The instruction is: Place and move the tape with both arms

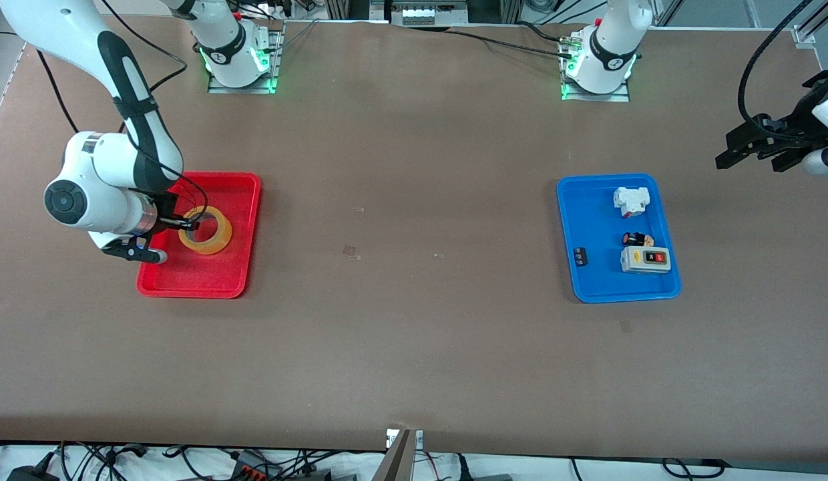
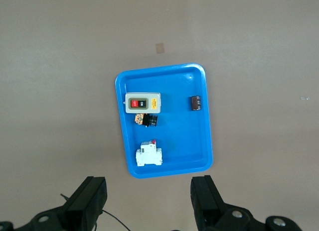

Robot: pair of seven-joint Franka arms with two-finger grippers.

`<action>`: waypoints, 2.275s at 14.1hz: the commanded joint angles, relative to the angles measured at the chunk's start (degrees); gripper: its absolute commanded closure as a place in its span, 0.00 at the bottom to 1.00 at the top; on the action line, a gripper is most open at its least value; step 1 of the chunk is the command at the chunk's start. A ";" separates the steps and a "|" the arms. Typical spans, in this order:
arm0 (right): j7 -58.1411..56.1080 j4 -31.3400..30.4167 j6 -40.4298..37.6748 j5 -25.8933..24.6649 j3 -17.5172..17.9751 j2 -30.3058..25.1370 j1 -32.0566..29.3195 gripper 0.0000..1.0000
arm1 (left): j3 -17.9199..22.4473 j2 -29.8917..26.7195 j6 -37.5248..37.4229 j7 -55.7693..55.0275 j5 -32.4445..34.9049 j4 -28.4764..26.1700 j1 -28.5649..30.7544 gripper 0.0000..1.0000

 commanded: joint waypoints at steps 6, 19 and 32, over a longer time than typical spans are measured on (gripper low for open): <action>-5.66 6.67 -9.00 -0.40 0.39 -3.08 -0.81 0.00 | 0.16 -0.48 -0.45 -0.37 -0.84 -0.31 -0.31 0.00; -7.58 40.49 -40.79 0.39 2.49 -8.50 -1.59 0.00 | 0.07 -0.74 -1.24 -0.37 -0.93 0.13 0.30 0.00; -7.15 30.27 -35.24 -0.40 6.19 -15.29 -3.89 0.00 | -0.02 -0.57 -1.24 -0.28 -0.93 0.13 0.13 0.00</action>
